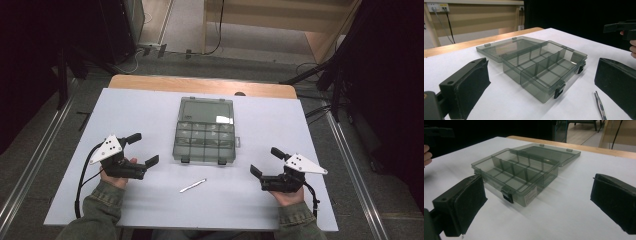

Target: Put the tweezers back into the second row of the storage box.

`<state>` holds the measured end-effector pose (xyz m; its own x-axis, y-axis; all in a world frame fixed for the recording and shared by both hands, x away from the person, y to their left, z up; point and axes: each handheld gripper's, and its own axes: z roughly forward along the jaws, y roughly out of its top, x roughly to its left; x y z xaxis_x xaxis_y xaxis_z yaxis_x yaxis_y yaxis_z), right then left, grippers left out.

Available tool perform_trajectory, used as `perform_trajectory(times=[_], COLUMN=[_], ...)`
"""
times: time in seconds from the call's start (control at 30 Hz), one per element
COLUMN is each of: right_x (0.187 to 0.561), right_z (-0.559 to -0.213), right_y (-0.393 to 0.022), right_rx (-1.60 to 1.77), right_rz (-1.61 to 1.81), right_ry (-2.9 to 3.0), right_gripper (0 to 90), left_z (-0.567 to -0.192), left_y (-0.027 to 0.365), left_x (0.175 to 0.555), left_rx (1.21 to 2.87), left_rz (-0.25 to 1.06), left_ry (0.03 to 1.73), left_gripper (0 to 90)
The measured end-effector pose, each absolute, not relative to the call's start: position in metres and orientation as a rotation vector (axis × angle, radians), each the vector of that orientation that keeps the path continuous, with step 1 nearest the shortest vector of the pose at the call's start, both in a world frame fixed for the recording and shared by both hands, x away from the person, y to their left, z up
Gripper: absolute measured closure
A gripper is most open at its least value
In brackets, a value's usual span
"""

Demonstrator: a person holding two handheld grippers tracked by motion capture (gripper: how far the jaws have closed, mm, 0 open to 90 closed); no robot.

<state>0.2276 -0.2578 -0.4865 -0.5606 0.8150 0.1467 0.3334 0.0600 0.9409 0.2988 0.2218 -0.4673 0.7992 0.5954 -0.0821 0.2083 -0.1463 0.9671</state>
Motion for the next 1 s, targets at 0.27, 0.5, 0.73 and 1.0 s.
perform_trajectory(times=[0.27, 0.5, 0.73, 1.0], right_x=[0.235, 0.243, 0.251, 0.26], right_z=[-0.486, -0.483, -0.476, -0.472], right_y=[-0.245, -0.228, -0.215, -0.195], right_rx=[1.095, 1.068, 1.04, 0.993], right_rz=[1.478, 1.486, 1.493, 1.447], right_ry=[2.038, 2.1, 2.132, 2.261], right_gripper=[0.4, 0.4, 0.4, 0.9], left_z=[-0.467, -0.467, -0.467, -0.467], left_y=[0.222, 0.222, 0.222, 0.222], left_x=[0.299, 0.299, 0.3, 0.3], left_rx=[1.711, 1.712, 1.71, 1.713], left_rz=[0.382, 0.38, 0.38, 0.377], left_ry=[0.636, 0.634, 0.632, 0.629], left_gripper=[0.0, 0.0, 0.0, 0.0])
